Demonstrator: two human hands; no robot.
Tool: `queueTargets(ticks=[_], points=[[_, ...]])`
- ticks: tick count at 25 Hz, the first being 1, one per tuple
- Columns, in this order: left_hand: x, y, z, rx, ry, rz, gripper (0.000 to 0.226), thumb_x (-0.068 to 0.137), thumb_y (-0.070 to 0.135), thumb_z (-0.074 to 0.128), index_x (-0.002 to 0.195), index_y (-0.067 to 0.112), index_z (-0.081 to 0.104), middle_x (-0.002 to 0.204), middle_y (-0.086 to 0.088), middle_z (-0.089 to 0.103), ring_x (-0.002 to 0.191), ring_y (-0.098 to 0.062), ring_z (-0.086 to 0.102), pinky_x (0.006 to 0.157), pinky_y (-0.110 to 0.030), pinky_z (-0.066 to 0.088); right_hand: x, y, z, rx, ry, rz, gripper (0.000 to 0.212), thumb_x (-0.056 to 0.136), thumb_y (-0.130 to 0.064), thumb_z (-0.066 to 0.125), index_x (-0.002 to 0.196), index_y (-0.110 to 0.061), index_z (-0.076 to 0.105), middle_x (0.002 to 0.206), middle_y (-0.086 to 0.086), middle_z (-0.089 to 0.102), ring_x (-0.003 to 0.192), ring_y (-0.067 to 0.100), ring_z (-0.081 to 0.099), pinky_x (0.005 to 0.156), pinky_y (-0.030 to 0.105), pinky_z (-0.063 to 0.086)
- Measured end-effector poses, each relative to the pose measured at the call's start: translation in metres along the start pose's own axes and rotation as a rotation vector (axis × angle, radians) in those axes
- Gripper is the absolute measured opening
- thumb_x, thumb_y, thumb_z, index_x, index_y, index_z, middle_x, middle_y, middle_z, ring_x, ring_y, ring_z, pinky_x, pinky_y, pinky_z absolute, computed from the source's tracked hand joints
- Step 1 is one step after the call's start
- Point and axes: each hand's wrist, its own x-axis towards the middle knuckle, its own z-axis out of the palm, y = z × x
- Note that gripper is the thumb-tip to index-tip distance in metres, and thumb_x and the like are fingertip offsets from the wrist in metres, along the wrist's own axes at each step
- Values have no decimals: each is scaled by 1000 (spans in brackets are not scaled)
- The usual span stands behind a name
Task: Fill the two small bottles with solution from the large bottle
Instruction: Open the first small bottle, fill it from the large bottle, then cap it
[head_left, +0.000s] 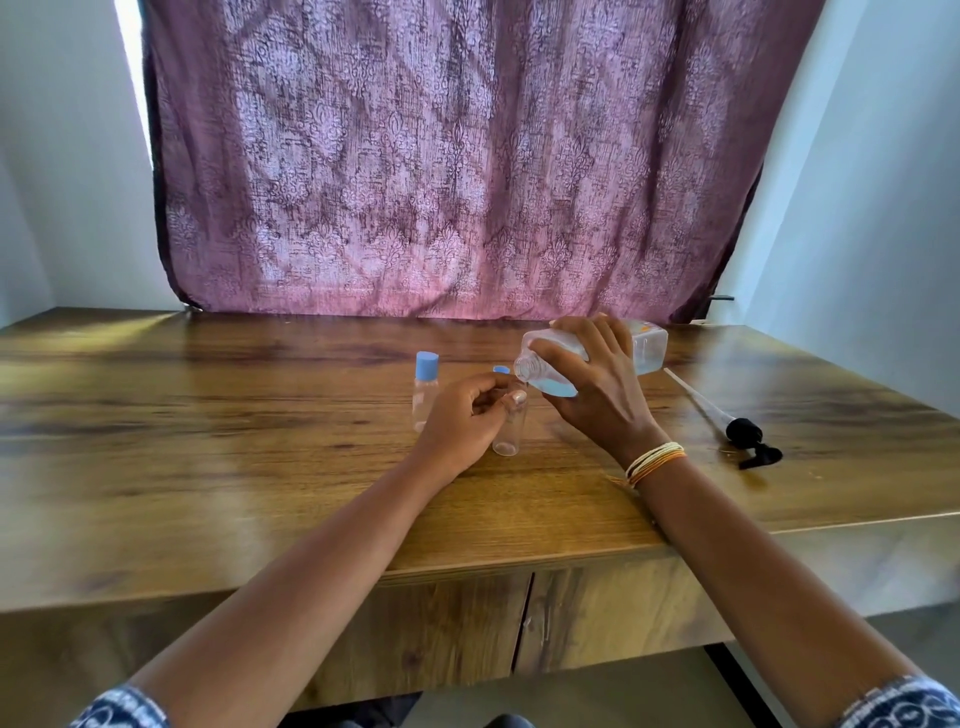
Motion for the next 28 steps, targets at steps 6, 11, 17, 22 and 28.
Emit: queueTargets(ticks=[6,11,17,22,28], points=[[1,-2,0,-13,-5,6,22,91,20,62,112,12,68,102,-4,74,97,-13,69,80,-14,53,0,0,-1,-33,15,-14,36,81,-36,73,113,-25,60,114,13,62,101,30,55,97,45,36],[1,-2,0,3,-3,8,23,91,21,62,112,13,68,102,-3,74,97,-13,69,82,-20,54,0,-1,0,-48,7,-21,34,81,-36,74,111,-24,64,115,14,62,101,30,55,96,45,37],[0,-2,-1,-8,-14,-7,24,91,23,62,112,14,68,102,-2,74,98,-13,69,84,-24,56,0,-1,-1,-47,4,-16,37,82,-37,72,114,-25,61,116,13,62,101,31,56,97,46,36],[0,0,0,-29,-7,6,17,92,17,62,106,14,70,95,0,73,90,-8,68,78,-15,52,0,-1,-1,-53,14,-12,41,80,-34,74,116,-28,56,116,13,63,101,33,57,97,46,36],[-1,2,0,-29,-1,1,19,91,17,62,108,13,70,98,-3,74,92,-9,69,77,-12,52,-1,-1,-1,-57,8,-7,43,78,-30,75,116,-28,56,117,12,62,103,33,57,98,46,35]])
